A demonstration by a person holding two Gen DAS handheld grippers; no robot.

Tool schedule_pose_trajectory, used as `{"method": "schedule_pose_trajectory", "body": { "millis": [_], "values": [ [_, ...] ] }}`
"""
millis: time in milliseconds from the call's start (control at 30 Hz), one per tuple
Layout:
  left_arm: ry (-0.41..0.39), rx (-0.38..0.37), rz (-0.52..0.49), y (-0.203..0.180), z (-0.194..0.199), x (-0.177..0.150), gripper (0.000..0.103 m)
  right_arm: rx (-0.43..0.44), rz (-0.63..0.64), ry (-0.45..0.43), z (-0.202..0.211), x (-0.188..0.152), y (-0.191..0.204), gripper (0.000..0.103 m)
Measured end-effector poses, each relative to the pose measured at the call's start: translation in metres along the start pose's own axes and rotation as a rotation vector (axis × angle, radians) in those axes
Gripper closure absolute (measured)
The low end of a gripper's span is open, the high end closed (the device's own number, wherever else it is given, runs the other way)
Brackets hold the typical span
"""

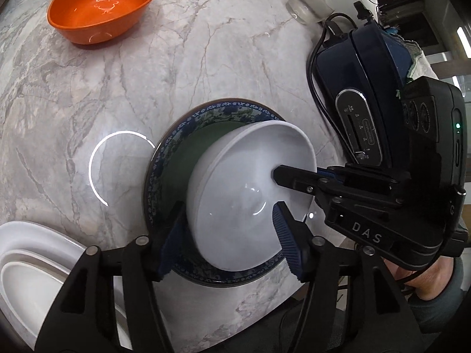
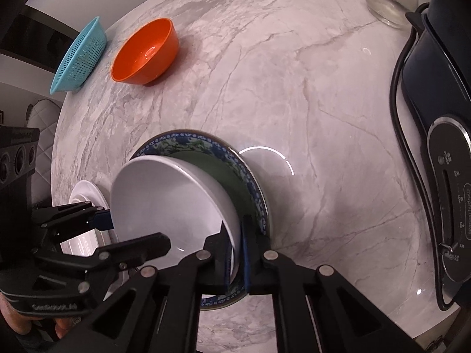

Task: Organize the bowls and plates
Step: 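Open both tools and lift them off the nested bowls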

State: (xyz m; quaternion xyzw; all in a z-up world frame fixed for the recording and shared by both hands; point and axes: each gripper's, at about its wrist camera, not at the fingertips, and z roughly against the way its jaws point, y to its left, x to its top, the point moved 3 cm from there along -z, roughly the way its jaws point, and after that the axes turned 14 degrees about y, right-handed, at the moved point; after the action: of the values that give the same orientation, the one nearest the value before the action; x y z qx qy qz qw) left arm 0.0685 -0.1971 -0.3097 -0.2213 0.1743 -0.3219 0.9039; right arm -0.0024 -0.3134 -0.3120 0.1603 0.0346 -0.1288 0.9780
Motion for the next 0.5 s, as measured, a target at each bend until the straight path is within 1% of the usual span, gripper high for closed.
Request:
{"method": "schedule_pose_trajectory", "body": {
  "millis": [67,133,233,333,500],
  "values": [
    [-0.015,-0.005,0.002,-0.003,0.003,0.000,0.036,-0.011,0.005,0.005,-0.001,0.000,0.001,0.097],
    [-0.034,-0.012,0.017,-0.001,0.008,-0.002,0.034,-0.020,0.008,0.013,-0.003,0.001,0.003,0.098],
    [-0.057,-0.052,0.038,0.006,0.014,-0.005,0.033,-0.029,0.009,0.025,-0.006,0.002,0.003,0.095],
    [-0.064,-0.054,0.038,0.007,0.019,-0.008,0.033,-0.034,0.009,0.031,-0.009,0.002,0.004,0.095],
    [-0.105,-0.102,0.048,0.009,0.034,-0.014,0.033,-0.039,0.000,0.035,-0.010,0.004,0.006,0.095]
  ]
}}
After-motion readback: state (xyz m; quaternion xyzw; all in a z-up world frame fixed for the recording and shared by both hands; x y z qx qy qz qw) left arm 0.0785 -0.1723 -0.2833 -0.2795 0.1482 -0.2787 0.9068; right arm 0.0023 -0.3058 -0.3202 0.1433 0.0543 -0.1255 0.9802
